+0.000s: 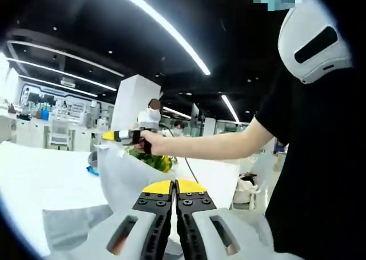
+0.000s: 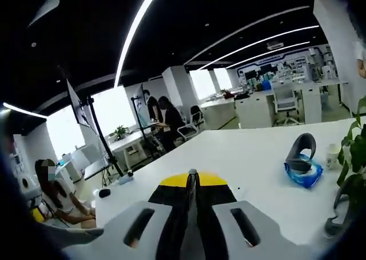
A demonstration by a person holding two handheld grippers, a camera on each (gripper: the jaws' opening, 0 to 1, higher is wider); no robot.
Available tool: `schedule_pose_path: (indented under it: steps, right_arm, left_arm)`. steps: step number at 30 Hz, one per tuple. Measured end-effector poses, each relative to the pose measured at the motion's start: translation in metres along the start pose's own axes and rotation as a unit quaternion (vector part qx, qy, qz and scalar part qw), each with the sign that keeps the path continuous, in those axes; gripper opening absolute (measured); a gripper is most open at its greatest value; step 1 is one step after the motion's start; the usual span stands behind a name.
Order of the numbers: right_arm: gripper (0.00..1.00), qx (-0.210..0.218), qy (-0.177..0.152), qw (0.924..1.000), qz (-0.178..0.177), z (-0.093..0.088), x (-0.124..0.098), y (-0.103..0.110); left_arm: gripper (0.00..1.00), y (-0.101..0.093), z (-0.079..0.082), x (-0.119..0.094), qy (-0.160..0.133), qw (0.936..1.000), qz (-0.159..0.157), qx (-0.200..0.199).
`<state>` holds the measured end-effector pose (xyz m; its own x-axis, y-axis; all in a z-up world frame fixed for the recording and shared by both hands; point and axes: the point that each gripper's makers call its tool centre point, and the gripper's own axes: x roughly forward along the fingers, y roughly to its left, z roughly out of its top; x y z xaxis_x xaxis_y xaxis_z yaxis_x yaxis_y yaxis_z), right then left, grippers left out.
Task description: Fold the towel on the table until its edges align and the towel forms a compact rectangular stack.
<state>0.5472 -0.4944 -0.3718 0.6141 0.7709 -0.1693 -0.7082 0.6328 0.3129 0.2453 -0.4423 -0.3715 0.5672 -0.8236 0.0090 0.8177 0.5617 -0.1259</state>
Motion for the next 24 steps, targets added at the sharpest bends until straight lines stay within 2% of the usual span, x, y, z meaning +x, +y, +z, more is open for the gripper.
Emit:
schedule_pose_path:
  steps: [3, 9, 12, 18, 24]
  right_arm:
    - [0.0, 0.001, 0.015, 0.9999, 0.005, -0.01, 0.007, 0.007]
    - [0.0, -0.006, 0.056, 0.9984, 0.012, -0.036, 0.02, 0.015]
    - [0.0, -0.005, 0.069, 0.9975, 0.014, -0.046, 0.025, 0.018]
    - [0.0, 0.002, 0.088, 0.996, 0.012, -0.061, 0.036, 0.016]
    - [0.0, 0.008, 0.112, 0.9936, 0.013, -0.078, 0.046, 0.016]
  left_arm:
    - [0.0, 0.006, -0.016, -0.007, 0.032, 0.9991, 0.016, 0.025]
    - [0.0, 0.016, -0.035, -0.023, 0.054, 0.998, 0.032, 0.005]
    - [0.0, 0.025, -0.051, -0.031, 0.088, 0.995, 0.045, 0.018]
    - [0.0, 0.042, -0.069, -0.041, 0.108, 0.9921, 0.064, 0.0]
    - [0.0, 0.046, -0.079, -0.054, 0.123, 0.9896, 0.075, 0.004]
